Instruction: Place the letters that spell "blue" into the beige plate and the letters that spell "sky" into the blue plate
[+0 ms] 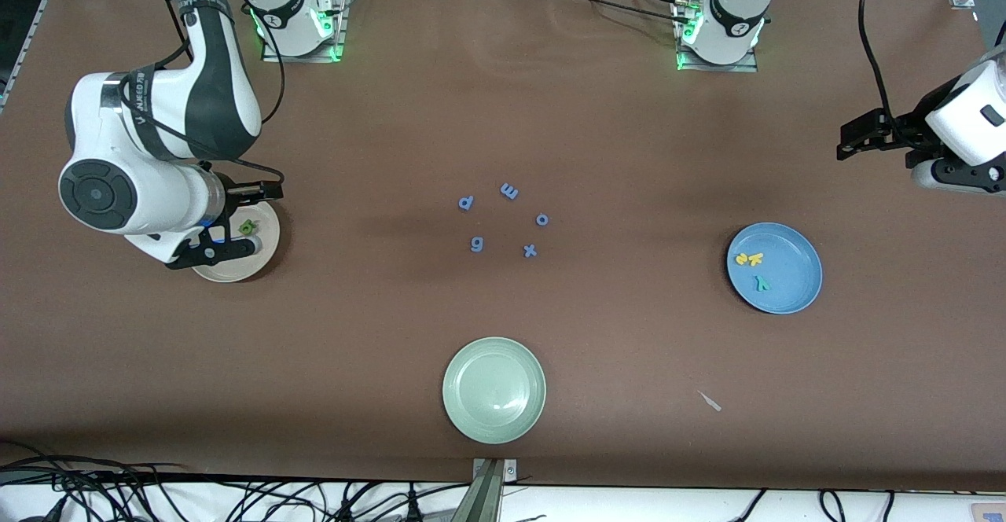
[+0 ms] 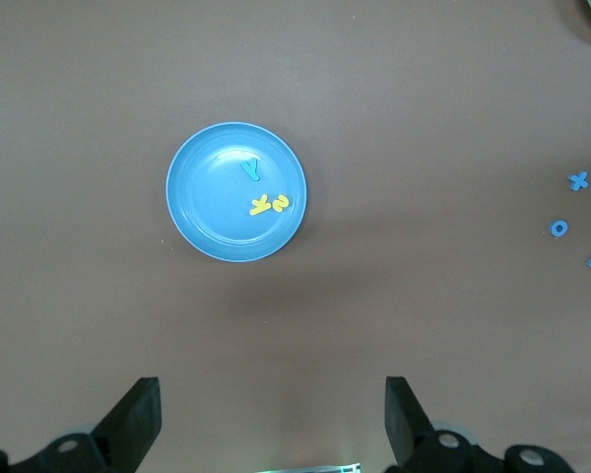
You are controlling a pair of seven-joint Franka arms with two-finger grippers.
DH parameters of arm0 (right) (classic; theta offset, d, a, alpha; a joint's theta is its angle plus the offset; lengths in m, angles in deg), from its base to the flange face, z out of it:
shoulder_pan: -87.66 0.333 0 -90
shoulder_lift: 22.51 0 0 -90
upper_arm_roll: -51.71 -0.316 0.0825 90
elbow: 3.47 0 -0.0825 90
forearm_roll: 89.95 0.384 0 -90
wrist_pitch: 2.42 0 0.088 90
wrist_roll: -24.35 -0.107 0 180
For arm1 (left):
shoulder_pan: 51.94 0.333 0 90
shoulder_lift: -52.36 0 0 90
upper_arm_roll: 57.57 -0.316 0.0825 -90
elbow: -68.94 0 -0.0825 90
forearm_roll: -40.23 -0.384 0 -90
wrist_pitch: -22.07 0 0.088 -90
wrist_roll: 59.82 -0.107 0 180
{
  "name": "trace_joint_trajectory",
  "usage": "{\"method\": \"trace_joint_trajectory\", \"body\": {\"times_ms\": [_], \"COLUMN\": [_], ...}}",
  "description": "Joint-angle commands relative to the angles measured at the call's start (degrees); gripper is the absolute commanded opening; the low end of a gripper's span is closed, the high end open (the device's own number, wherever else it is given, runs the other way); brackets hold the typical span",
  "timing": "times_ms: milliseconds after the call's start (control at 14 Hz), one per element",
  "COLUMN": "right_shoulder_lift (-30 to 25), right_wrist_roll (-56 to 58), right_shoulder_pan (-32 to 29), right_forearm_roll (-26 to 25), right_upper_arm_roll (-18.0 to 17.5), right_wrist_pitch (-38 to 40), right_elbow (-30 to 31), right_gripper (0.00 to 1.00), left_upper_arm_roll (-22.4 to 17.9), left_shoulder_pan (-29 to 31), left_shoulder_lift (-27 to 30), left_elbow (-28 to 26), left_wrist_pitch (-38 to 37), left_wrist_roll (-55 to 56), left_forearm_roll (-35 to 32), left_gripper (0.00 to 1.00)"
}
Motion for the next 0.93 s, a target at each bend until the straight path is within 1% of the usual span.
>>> {"method": "trace_joint_trajectory", "body": {"times_ms": [0, 71, 214, 356, 428, 713, 855], "right_shoulder_lift": [-5.4, -7.1, -11.0, -13.4, -14.3, -17.8, -18.8], "right_wrist_roll": [-2.9, -3.3, -3.4, -3.4, -3.6, -3.6, -3.5], "right_shoulder_pan": [-8.8, -12.3, -17.0, -23.0, -24.8, -30.8, -33.0], "right_forearm_roll": [-3.9, -4.6, -6.0, -7.3, -7.5, -7.4, -7.3], "right_upper_arm_roll": [-10.8, -14.3, -18.3, -23.8, -25.3, -28.1, -28.2], "right_wrist_pitch": [1.4, 1.5, 1.0, 0.6, 0.5, -2.3, -3.7], "right_elbow": [0.5, 0.9, 2.5, 2.5, 2.6, 2.8, 2.7], "right_gripper": [1.0, 1.0, 1.0, 1.0, 1.0, 1.0, 1.0], "left_upper_arm_roll": [0.0, 0.0, 0.0, 0.0, 0.0, -0.1, 0.0], "left_shoulder_pan": [0.2, 0.2, 0.3, 0.4, 0.4, 0.5, 0.5], "left_shoulder_lift": [0.0, 0.0, 0.0, 0.0, 0.0, 0.0, 0.0], "left_elbow": [0.8, 0.8, 0.8, 0.8, 0.8, 0.9, 0.9], "left_wrist_pitch": [-1.0, -1.0, -1.0, -1.0, -1.0, -1.0, -1.0], "left_wrist_roll": [0.5, 0.5, 0.5, 0.5, 0.5, 0.5, 0.5], "left_forearm_roll": [1.0, 1.0, 1.0, 1.0, 1.0, 1.0, 1.0], "left_gripper": [1.0, 1.0, 1.0, 1.0, 1.0, 1.0, 1.0]}}
